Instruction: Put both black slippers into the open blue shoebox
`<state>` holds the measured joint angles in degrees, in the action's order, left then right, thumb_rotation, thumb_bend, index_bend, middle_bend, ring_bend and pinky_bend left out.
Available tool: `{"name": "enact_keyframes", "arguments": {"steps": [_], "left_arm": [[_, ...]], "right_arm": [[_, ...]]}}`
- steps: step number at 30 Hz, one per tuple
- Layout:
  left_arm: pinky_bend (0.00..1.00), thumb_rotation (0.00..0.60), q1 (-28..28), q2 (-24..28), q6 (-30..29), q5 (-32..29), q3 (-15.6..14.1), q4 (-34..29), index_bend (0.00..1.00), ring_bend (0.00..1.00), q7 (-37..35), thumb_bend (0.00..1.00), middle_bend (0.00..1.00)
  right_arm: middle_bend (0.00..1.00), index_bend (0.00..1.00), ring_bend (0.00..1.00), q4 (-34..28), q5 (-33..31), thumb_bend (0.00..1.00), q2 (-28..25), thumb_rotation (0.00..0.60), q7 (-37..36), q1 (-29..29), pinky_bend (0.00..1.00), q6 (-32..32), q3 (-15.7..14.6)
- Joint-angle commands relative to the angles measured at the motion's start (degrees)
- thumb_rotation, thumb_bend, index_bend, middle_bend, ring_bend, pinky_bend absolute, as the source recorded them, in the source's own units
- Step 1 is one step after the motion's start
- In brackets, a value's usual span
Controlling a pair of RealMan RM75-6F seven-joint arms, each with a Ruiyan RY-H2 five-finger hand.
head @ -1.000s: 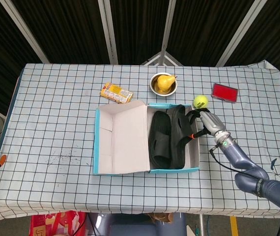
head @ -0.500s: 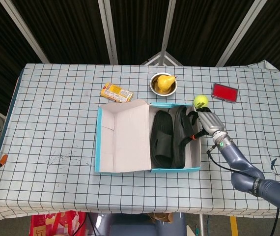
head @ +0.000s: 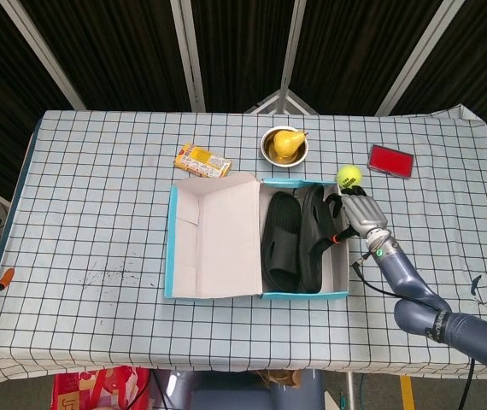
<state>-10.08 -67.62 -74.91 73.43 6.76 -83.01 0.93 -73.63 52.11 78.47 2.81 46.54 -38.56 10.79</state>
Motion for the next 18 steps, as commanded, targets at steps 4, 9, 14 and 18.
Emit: {"name": "enact_keyframes", "arguments": {"steps": [4,9,14,18], "left_arm": [[0.07,0.600,0.04,0.05,-0.15,-0.03,0.06,-0.02,0.03,0.00,-0.12,0.38,0.00],[0.07,0.600,0.05,0.04,-0.10,-0.08,0.03,0.06,0.03,0.00,-0.20,0.38,0.00],[0.07,0.600,-0.01,0.00,0.06,-0.12,0.01,0.20,0.03,0.00,-0.28,0.38,0.00],[0.07,0.600,-0.08,-0.05,0.19,-0.12,-0.02,0.29,0.03,0.00,-0.28,0.38,0.00]], "right_arm": [[0.46,0.54,0.14,-0.33,-2.61,0.43,0.46,0.600,4.87,0.99,0.00,-1.27,-0.90],[0.46,0.54,0.14,-0.72,-4.54,0.43,0.74,0.600,6.38,1.36,0.00,-1.22,-1.00],[0.46,0.54,0.14,-1.39,-5.78,0.43,0.44,0.600,7.16,1.60,0.00,-1.01,-0.99],[0.37,0.45,0.11,-2.79,-6.26,0.39,-0.93,0.600,6.54,1.61,0.00,0.07,-0.71]]}}
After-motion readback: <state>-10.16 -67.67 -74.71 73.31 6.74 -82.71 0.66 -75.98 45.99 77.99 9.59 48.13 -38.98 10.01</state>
